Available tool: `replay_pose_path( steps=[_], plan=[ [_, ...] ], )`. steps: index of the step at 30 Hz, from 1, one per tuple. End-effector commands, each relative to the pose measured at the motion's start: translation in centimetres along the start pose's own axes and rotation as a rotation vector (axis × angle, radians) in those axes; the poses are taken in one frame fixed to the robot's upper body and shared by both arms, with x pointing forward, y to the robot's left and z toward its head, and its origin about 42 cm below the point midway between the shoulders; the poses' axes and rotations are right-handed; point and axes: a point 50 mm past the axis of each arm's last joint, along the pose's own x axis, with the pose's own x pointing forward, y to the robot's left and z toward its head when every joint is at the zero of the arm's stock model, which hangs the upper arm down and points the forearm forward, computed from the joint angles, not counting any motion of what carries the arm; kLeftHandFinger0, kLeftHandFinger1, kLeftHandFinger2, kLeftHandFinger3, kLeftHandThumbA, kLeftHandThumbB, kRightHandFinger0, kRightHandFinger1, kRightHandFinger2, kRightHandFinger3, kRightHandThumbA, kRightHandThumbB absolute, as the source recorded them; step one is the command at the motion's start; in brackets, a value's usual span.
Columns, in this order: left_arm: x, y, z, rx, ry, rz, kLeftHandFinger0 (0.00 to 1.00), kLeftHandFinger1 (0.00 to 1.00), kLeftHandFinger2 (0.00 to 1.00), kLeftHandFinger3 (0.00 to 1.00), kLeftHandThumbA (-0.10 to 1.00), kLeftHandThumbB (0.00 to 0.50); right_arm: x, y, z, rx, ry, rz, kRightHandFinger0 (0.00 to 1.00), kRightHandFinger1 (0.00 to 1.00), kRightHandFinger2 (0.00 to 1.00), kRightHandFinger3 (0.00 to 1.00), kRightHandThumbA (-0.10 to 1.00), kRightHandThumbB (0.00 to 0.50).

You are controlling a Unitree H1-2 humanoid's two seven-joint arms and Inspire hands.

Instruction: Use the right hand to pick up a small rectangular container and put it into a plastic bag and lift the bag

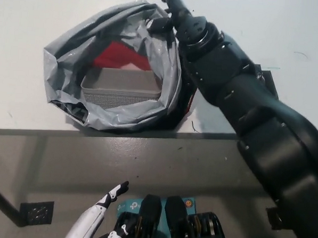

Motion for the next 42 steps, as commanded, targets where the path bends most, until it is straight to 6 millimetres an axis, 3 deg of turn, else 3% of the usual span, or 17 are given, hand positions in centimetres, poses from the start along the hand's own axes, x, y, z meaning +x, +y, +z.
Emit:
replay_pose_path(
  steps=[1, 10, 17, 18, 24, 25, 27, 30, 32, 34, 36, 38, 39, 40, 42],
  plan=[
    [-0.6, 0.1, 0.8, 0.037, -0.022, 0.002, 1.00, 1.00, 1.00, 1.00, 0.83, 0.195, -0.5, -4.1, 6.4, -0.210, -0.177, -0.033, 1.00, 1.00, 1.00, 1.00, 0.73, 0.500],
    [-0.7, 0.0, 0.8, 0.052, -0.015, -0.017, 1.00, 1.00, 1.00, 1.00, 0.84, 0.188, -0.6, -6.4, 6.4, -0.385, -0.160, -0.088, 1.00, 1.00, 1.00, 1.00, 0.90, 0.500],
    [-0.7, -0.1, 0.8, 0.035, -0.013, -0.019, 1.00, 1.00, 1.00, 1.00, 0.81, 0.196, -0.8, -7.7, 7.3, -0.392, -0.166, -0.092, 1.00, 1.00, 1.00, 1.00, 0.94, 0.500],
    [-0.7, -0.1, 0.8, 0.032, -0.012, -0.020, 1.00, 1.00, 1.00, 1.00, 0.81, 0.198, -1.0, -8.1, 7.7, -0.340, -0.186, -0.089, 1.00, 1.00, 1.00, 1.00, 0.86, 0.500],
    [-0.5, 0.1, 0.9, 0.045, -0.014, -0.027, 1.00, 1.00, 1.00, 1.00, 0.83, 0.197, -1.6, -10.3, 9.5, -0.155, -0.245, -0.019, 1.00, 1.00, 1.00, 1.00, 0.81, 0.500],
    [-0.3, 0.4, 0.9, 0.055, -0.015, -0.025, 1.00, 1.00, 1.00, 1.00, 0.84, 0.197, -2.2, -11.9, 10.5, 0.066, -0.279, 0.087, 1.00, 1.00, 1.00, 1.00, 0.71, 0.500],
    [-0.1, 0.6, 0.8, 0.062, -0.019, -0.022, 1.00, 1.00, 1.00, 1.00, 0.84, 0.198, -3.1, -13.9, 11.7, 0.233, -0.311, 0.204, 1.00, 1.00, 1.00, 1.00, 0.71, 0.500],
    [0.5, 0.9, 0.9, 0.071, -0.034, -0.021, 1.00, 1.00, 1.00, 1.00, 0.83, 0.188, -4.1, -16.3, 13.0, 0.361, -0.307, 0.326, 1.00, 1.00, 1.00, 1.00, 0.63, 0.500],
    [0.7, 0.9, 0.9, 0.068, -0.038, -0.020, 1.00, 1.00, 1.00, 1.00, 0.83, 0.190, -5.0, -17.9, 13.6, 0.429, -0.309, 0.415, 1.00, 1.00, 1.00, 1.00, 0.52, 0.500],
    [0.8, 0.8, 1.0, 0.065, -0.038, -0.018, 1.00, 1.00, 1.00, 1.00, 0.82, 0.190, -5.8, -19.0, 14.0, 0.463, -0.337, 0.481, 1.00, 1.00, 1.00, 1.00, 0.50, 0.500],
    [1.2, 0.9, 1.1, 0.061, -0.047, -0.010, 1.00, 1.00, 1.00, 1.00, 0.81, 0.189, -6.7, -20.2, 14.7, 0.466, -0.386, 0.505, 1.00, 1.00, 1.00, 1.00, 0.53, 0.500],
    [2.1, 1.6, 1.5, 0.065, -0.061, 0.002, 1.00, 1.00, 1.00, 1.00, 0.80, 0.193, -8.7, -22.4, 16.1, 0.408, -0.517, 0.445, 1.00, 1.00, 1.00, 1.00, 1.00, 0.500],
    [2.3, 1.8, 1.6, 0.067, -0.065, 0.005, 1.00, 1.00, 1.00, 1.00, 0.80, 0.193, -9.0, -22.8, 16.4, 0.402, -0.539, 0.431, 1.00, 1.00, 1.00, 1.00, 1.00, 0.500],
    [3.2, 2.7, 2.0, 0.080, -0.076, 0.014, 1.00, 1.00, 1.00, 1.00, 0.82, 0.200, -12.3, -25.0, 17.0, 0.367, -0.694, 0.315, 1.00, 1.00, 1.00, 1.00, 1.00, 0.448],
    [4.0, 3.6, 2.3, 0.089, -0.087, 0.023, 1.00, 1.00, 1.00, 1.00, 0.82, 0.201, -15.8, -26.8, 17.0, 0.316, -0.808, 0.203, 1.00, 1.00, 1.00, 1.00, 1.00, 0.419]
  ],
)
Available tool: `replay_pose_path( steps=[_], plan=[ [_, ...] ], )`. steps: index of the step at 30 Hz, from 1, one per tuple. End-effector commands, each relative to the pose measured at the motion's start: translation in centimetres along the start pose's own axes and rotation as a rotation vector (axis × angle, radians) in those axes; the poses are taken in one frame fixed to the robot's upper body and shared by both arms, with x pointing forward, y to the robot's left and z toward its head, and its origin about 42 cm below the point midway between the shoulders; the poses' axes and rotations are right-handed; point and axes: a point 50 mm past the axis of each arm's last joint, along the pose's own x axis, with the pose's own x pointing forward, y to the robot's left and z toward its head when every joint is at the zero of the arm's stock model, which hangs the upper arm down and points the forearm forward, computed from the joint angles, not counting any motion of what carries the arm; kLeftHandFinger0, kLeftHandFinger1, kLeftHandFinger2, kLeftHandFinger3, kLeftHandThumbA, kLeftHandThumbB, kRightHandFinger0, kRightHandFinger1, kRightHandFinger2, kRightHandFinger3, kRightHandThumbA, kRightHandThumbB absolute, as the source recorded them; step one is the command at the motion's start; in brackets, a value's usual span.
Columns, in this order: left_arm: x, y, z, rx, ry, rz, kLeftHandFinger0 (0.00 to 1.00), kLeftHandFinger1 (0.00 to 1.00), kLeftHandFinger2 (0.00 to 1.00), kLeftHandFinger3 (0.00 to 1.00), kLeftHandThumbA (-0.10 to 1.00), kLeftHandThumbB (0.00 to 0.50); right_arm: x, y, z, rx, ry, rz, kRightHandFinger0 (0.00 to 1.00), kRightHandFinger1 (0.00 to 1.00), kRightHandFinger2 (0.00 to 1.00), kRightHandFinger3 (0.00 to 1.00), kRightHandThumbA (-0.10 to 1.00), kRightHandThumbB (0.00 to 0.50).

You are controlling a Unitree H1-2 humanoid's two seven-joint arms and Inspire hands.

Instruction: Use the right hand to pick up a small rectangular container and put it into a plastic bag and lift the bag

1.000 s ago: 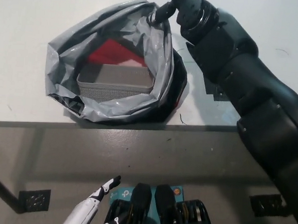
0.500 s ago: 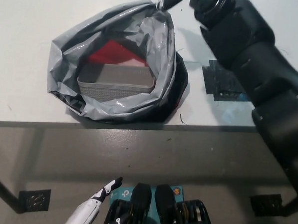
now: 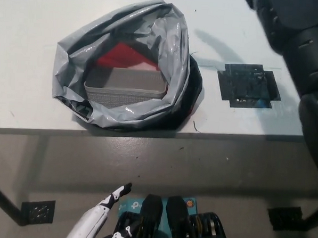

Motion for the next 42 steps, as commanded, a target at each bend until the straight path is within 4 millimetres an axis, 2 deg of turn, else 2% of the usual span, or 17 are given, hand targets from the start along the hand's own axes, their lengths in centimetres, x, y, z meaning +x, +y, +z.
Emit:
replay_pose_path(
  steps=[1, 3, 4, 6, 7, 8, 12, 15, 16, 17, 18, 19, 23, 26, 29, 32, 42],
  plan=[
    [3.4, 4.1, 2.1, 0.058, -0.095, 0.055, 1.00, 1.00, 1.00, 1.00, 0.82, 0.201, -15.6, -5.2, 19.0, -0.104, -0.695, 0.063, 1.00, 1.00, 1.00, 1.00, 1.00, 0.416],
    [4.3, 5.1, 2.3, 0.063, -0.114, 0.072, 1.00, 1.00, 1.00, 1.00, 0.81, 0.196, -19.5, -6.0, 18.8, -0.203, -0.781, -0.018, 1.00, 1.00, 1.00, 1.00, 1.00, 0.373],
    [5.0, 6.2, 2.6, 0.073, -0.137, 0.090, 1.00, 1.00, 1.00, 1.00, 0.81, 0.190, -24.2, -6.7, 17.6, -0.316, -0.869, -0.113, 1.00, 1.00, 1.00, 1.00, 1.00, 0.391],
    [5.7, 6.9, 2.8, 0.077, -0.158, 0.106, 1.00, 1.00, 1.00, 1.00, 0.81, 0.189, -27.7, -7.0, 16.2, -0.396, -0.921, -0.174, 1.00, 1.00, 1.00, 1.00, 1.00, 0.387],
    [5.9, 7.1, 2.8, 0.072, -0.163, 0.113, 1.00, 1.00, 1.00, 1.00, 0.82, 0.190, -28.3, -7.0, 16.0, -0.412, -0.930, -0.184, 1.00, 1.00, 1.00, 1.00, 1.00, 0.477],
    [6.9, 8.0, 3.2, 0.065, -0.178, 0.131, 1.00, 1.00, 1.00, 1.00, 0.85, 0.181, -32.1, -7.1, 14.0, -0.484, -0.989, -0.242, 1.00, 1.00, 1.00, 1.00, 1.00, 0.373],
    [8.2, 9.4, 3.8, 0.055, -0.193, 0.160, 1.00, 1.00, 1.00, 1.00, 0.89, 0.170, -37.0, -6.5, 11.0, -0.530, -1.066, -0.264, 1.00, 1.00, 1.00, 1.00, 1.00, 0.365],
    [8.7, 9.9, 4.1, 0.055, -0.200, 0.172, 1.00, 1.00, 1.00, 1.00, 0.89, 0.170, -38.4, -6.3, 10.4, -0.535, -1.091, -0.252, 1.00, 1.00, 1.00, 1.00, 1.00, 0.360],
    [8.8, 10.3, 4.2, 0.061, -0.204, 0.181, 1.00, 1.00, 1.00, 1.00, 0.94, 0.167, -39.4, -5.8, 9.4, -0.509, -1.127, -0.256, 1.00, 1.00, 1.00, 1.00, 1.00, 0.421],
    [9.0, 11.0, 4.4, 0.056, -0.207, 0.201, 1.00, 1.00, 1.00, 1.00, 0.94, 0.177, -41.2, -4.7, 7.6, -0.489, -1.171, -0.261, 1.00, 1.00, 1.00, 1.00, 1.00, 0.435],
    [9.1, 11.2, 4.4, 0.056, -0.210, 0.208, 1.00, 1.00, 1.00, 1.00, 0.96, 0.181, -41.9, -4.1, 6.8, -0.496, -1.181, -0.266, 1.00, 1.00, 1.00, 1.00, 1.00, 0.419],
    [9.2, 11.4, 4.5, 0.052, -0.213, 0.214, 1.00, 1.00, 1.00, 1.00, 0.96, 0.181, -42.2, -3.6, 5.9, -0.506, -1.181, -0.267, 1.00, 1.00, 1.00, 1.00, 1.00, 0.417],
    [9.6, 12.4, 4.8, 0.044, -0.223, 0.227, 1.00, 1.00, 1.00, 1.00, 0.99, 0.177, -43.1, -1.6, 2.1, -0.472, -1.173, -0.263, 1.00, 1.00, 1.00, 1.00, 1.00, 0.481],
    [10.2, 13.3, 5.1, 0.029, -0.240, 0.240, 1.00, 1.00, 1.00, 1.00, 0.97, 0.172, -43.5, 0.6, -1.5, -0.400, -1.194, -0.242, 1.00, 1.00, 1.00, 1.00, 1.00, 0.469],
    [10.6, 14.0, 5.5, 0.037, -0.245, 0.244, 1.00, 1.00, 1.00, 1.00, 0.94, 0.178, -43.3, 2.3, -3.4, -0.343, -1.215, -0.221, 1.00, 1.00, 1.00, 1.00, 1.00, 0.477],
    [11.1, 14.4, 5.9, 0.044, -0.255, 0.246, 1.00, 1.00, 1.00, 1.00, 0.93, 0.176, -42.7, 3.5, -5.1, -0.259, -1.240, -0.189, 1.00, 1.00, 1.00, 1.00, 1.00, 0.500],
    [10.8, 14.5, 6.0, 0.056, -0.245, 0.252, 1.00, 1.00, 1.00, 1.00, 0.91, 0.164, -40.2, 6.9, -8.6, -0.059, -1.202, -0.088, 1.00, 1.00, 1.00, 1.00, 1.00, 0.486]
  ],
)
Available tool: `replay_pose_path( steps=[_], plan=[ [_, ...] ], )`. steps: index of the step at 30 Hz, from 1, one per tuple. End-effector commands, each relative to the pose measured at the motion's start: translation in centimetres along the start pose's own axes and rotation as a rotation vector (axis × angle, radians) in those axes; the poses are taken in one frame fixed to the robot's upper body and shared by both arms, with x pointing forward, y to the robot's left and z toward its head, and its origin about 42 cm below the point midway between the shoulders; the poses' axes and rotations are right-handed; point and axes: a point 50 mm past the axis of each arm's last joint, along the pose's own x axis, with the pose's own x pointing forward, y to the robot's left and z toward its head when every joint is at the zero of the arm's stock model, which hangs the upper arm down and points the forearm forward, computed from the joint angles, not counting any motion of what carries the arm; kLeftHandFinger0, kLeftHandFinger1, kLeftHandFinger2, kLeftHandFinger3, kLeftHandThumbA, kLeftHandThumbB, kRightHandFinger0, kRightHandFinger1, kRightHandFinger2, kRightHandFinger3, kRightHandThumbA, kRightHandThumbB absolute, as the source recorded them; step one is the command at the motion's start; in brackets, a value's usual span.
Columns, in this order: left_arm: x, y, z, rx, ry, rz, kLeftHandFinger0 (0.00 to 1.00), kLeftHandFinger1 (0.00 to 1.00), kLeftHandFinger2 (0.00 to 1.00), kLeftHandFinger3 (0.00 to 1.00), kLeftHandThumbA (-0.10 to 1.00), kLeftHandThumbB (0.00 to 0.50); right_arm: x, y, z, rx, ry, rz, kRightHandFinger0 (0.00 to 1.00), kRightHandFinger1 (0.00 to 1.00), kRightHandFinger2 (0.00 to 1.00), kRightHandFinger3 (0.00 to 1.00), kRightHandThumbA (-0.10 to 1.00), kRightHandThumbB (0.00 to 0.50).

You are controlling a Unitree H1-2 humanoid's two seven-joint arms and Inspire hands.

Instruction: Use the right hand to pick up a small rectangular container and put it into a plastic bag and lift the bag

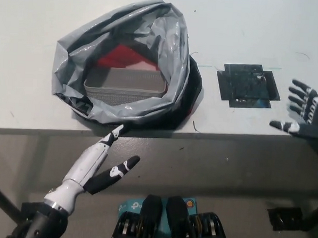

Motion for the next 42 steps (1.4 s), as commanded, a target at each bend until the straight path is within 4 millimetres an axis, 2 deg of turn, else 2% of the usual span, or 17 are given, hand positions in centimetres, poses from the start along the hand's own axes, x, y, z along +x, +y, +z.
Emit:
replay_pose_path(
  steps=[1, 2, 3, 5, 6, 8, 10, 13, 15, 17, 18, 22, 25, 27, 30, 36, 42],
  plan=[
    [3.0, 7.8, 2.6, -0.028, -0.110, 0.165, 1.00, 1.00, 1.00, 1.00, 0.91, 0.163, -19.0, 9.0, 17.9, -0.076, -1.165, 0.273, 1.00, 1.00, 1.00, 1.00, 1.00, 0.467],
    [2.9, 7.8, 2.5, -0.028, -0.108, 0.165, 1.00, 1.00, 1.00, 1.00, 0.91, 0.157, -18.9, 9.1, 17.6, -0.077, -1.155, 0.276, 1.00, 1.00, 1.00, 1.00, 1.00, 0.363],
    [2.7, 7.6, 2.4, -0.034, -0.102, 0.161, 1.00, 1.00, 1.00, 1.00, 0.91, 0.159, -17.8, 9.7, 16.4, -0.077, -1.127, 0.249, 1.00, 1.00, 1.00, 1.00, 1.00, 0.428],
    [2.3, 7.1, 2.1, -0.046, -0.090, 0.155, 1.00, 1.00, 1.00, 1.00, 0.91, 0.162, -16.0, 10.7, 14.6, -0.114, -1.085, 0.203, 1.00, 1.00, 1.00, 1.00, 1.00, 0.440],
    [2.1, 6.9, 1.9, -0.052, -0.083, 0.152, 1.00, 1.00, 1.00, 1.00, 0.91, 0.169, -15.7, 11.1, 14.0, -0.126, -1.046, 0.193, 1.00, 1.00, 1.00, 1.00, 1.00, 0.468],
    [1.3, 6.4, 1.3, -0.062, -0.071, 0.146, 1.00, 1.00, 1.00, 1.00, 0.91, 0.163, -14.6, 12.5, 12.1, -0.147, -0.966, 0.154, 1.00, 1.00, 1.00, 1.00, 1.00, 0.460],
    [0.4, 5.9, 0.8, -0.070, -0.059, 0.140, 1.00, 1.00, 1.00, 1.00, 0.90, 0.167, -13.8, 13.3, 10.2, -0.149, -0.944, 0.127, 1.00, 1.00, 1.00, 1.00, 1.00, 0.406],
    [-1.2, 5.1, 0.0, -0.069, -0.035, 0.126, 1.00, 1.00, 1.00, 1.00, 0.90, 0.167, -13.4, 13.8, 7.6, -0.160, -0.897, 0.106, 1.00, 1.00, 1.00, 1.00, 1.00, 0.398],
    [-2.0, 4.8, -0.4, -0.072, -0.019, 0.120, 1.00, 1.00, 1.00, 1.00, 0.90, 0.175, -13.3, 14.2, 6.6, -0.170, -0.884, 0.083, 1.00, 1.00, 1.00, 1.00, 1.00, 0.393],
    [-3.1, 4.3, -0.9, -0.077, 0.004, 0.109, 1.00, 1.00, 1.00, 1.00, 0.89, 0.179, -12.7, 14.5, 4.9, -0.194, -0.864, 0.044, 1.00, 1.00, 1.00, 1.00, 1.00, 0.358],
    [-3.8, 3.8, -1.2, -0.091, 0.021, 0.099, 1.00, 1.00, 1.00, 1.00, 0.87, 0.188, -12.1, 14.7, 2.8, -0.216, -0.817, 0.009, 1.00, 1.00, 1.00, 1.00, 1.00, 0.377],
    [-5.5, 2.5, -2.0, -0.113, 0.059, 0.075, 1.00, 1.00, 1.00, 1.00, 0.86, 0.189, -12.1, 14.7, -1.0, -0.235, -0.711, -0.020, 1.00, 1.00, 1.00, 1.00, 1.00, 0.405],
    [-6.9, 1.6, -2.4, -0.127, 0.079, 0.068, 1.00, 1.00, 1.00, 1.00, 0.83, 0.168, -12.0, 14.3, -3.6, -0.268, -0.646, -0.023, 1.00, 1.00, 1.00, 1.00, 1.00, 0.360],
    [-7.9, 1.0, -2.6, -0.130, 0.098, 0.058, 1.00, 1.00, 1.00, 1.00, 0.84, 0.175, -12.6, 14.3, -4.7, -0.271, -0.615, -0.020, 1.00, 1.00, 1.00, 1.00, 1.00, 0.332],
    [-9.2, -0.1, -2.8, -0.147, 0.125, 0.036, 1.00, 1.00, 1.00, 1.00, 0.83, 0.168, -13.4, 14.0, -6.7, -0.261, -0.557, -0.027, 1.00, 1.00, 1.00, 1.00, 1.00, 0.337],
    [-10.0, -0.7, -3.1, -0.143, 0.151, 0.030, 1.00, 1.00, 1.00, 1.00, 0.85, 0.181, -13.3, 13.9, -8.4, -0.235, -0.500, -0.041, 1.00, 1.00, 1.00, 1.00, 1.00, 0.357],
    [-11.3, -1.2, -3.3, -0.175, 0.160, 0.022, 1.00, 1.00, 1.00, 1.00, 0.80, 0.161, -13.9, 14.0, -9.7, -0.219, -0.454, -0.048, 1.00, 1.00, 1.00, 1.00, 1.00, 0.323]
  ],
)
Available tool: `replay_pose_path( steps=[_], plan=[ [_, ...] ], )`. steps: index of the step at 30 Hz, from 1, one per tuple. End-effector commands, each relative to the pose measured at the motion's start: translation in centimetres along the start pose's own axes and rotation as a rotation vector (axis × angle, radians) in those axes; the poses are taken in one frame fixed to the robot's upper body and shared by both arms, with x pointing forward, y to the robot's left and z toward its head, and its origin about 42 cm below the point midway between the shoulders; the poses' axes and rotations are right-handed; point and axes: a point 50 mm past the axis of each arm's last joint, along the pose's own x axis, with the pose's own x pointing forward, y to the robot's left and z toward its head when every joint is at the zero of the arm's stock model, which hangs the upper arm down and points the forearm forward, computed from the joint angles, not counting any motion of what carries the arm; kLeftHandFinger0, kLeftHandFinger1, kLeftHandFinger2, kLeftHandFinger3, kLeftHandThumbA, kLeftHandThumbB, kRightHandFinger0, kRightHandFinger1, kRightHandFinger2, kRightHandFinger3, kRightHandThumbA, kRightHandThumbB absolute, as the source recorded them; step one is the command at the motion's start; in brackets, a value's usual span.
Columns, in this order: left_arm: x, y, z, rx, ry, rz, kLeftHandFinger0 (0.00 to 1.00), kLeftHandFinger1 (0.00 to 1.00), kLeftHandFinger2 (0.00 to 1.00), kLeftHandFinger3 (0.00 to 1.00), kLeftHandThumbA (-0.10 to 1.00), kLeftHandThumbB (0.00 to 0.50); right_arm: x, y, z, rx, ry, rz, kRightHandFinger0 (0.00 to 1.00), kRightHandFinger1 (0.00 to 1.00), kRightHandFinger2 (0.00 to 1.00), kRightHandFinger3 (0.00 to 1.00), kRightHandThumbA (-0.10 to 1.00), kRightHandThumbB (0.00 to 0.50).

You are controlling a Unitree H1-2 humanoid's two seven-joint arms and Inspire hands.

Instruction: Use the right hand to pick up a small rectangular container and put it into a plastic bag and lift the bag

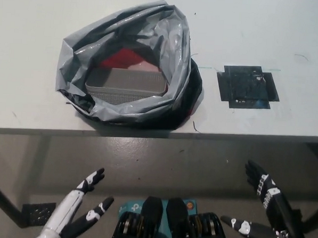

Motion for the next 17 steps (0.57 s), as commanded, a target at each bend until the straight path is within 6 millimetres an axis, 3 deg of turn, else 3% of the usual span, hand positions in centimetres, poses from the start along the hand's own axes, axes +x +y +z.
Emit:
replay_pose_path(
  steps=[1, 9, 13, 17],
  plan=[
    [-1.9, 1.5, 0.9, -0.040, -0.087, 0.027, 1.00, 1.00, 1.00, 1.00, 0.79, 0.163, -1.3, 0.7, 0.8, -0.169, -0.289, -0.060, 1.00, 1.00, 1.00, 1.00, 1.00, 0.315],
    [-3.1, 1.1, 0.3, -0.039, -0.074, 0.037, 1.00, 1.00, 1.00, 1.00, 0.82, 0.153, -2.0, 1.4, 0.4, -0.173, -0.269, -0.053, 1.00, 1.00, 1.00, 1.00, 1.00, 0.309],
    [-3.4, 1.0, 0.4, -0.044, -0.069, 0.044, 1.00, 1.00, 1.00, 1.00, 0.83, 0.176, 0.5, 1.7, 0.5, -0.188, -0.290, -0.076, 1.00, 1.00, 1.00, 1.00, 1.00, 0.322],
    [-3.4, 0.8, 0.6, -0.040, -0.065, 0.045, 1.00, 1.00, 1.00, 1.00, 0.83, 0.181, 0.8, 1.6, 0.5, -0.209, -0.289, -0.081, 1.00, 1.00, 1.00, 1.00, 1.00, 0.361]
  ],
)
